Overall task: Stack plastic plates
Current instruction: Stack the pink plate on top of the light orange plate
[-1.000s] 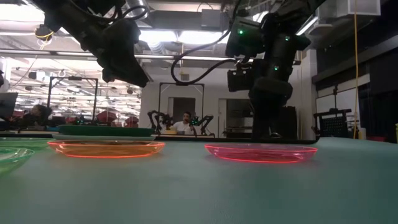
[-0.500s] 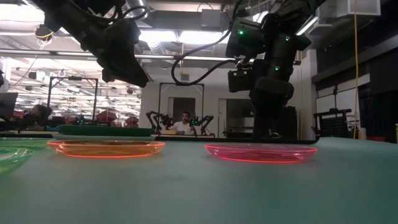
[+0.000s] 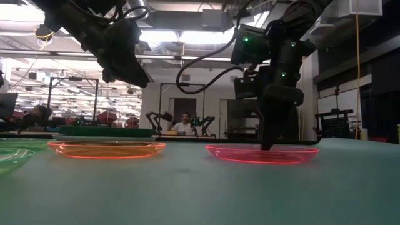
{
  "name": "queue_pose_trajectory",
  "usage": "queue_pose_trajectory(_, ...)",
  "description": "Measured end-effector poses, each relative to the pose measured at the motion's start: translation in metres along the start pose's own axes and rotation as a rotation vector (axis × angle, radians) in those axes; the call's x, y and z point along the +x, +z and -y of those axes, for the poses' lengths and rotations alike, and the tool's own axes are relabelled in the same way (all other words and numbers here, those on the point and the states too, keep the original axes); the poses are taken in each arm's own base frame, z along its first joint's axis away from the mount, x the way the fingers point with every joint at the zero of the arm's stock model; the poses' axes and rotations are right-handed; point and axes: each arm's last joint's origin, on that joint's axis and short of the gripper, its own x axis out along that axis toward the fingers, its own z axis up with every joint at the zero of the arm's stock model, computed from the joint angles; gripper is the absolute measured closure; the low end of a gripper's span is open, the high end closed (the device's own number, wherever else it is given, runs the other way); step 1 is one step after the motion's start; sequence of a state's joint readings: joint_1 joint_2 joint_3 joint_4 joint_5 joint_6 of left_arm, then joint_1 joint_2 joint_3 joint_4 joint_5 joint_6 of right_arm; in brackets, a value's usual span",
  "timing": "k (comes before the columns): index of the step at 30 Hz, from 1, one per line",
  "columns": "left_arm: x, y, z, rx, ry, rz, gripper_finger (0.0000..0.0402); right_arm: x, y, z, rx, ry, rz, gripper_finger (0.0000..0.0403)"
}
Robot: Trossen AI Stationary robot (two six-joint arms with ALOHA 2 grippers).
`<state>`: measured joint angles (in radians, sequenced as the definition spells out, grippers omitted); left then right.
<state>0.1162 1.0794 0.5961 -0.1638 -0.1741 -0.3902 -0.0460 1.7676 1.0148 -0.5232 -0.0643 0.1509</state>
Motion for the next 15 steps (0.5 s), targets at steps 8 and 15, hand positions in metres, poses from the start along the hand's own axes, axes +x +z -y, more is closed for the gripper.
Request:
queue_pose_trajectory(8, 0.0, 0.0, 0.0, 0.0, 0.0, 0.0, 0.0299, 0.0005, -0.0005, 0.0001, 0.0, 0.001, 0.002, 0.0292)
queue_pose_trajectory(15, 0.0, 0.0, 0.0, 0.0, 0.0, 0.0, 0.0299, 0.0005, -0.0005, -0.0001, 0.0, 0.001, 0.002, 0.0293)
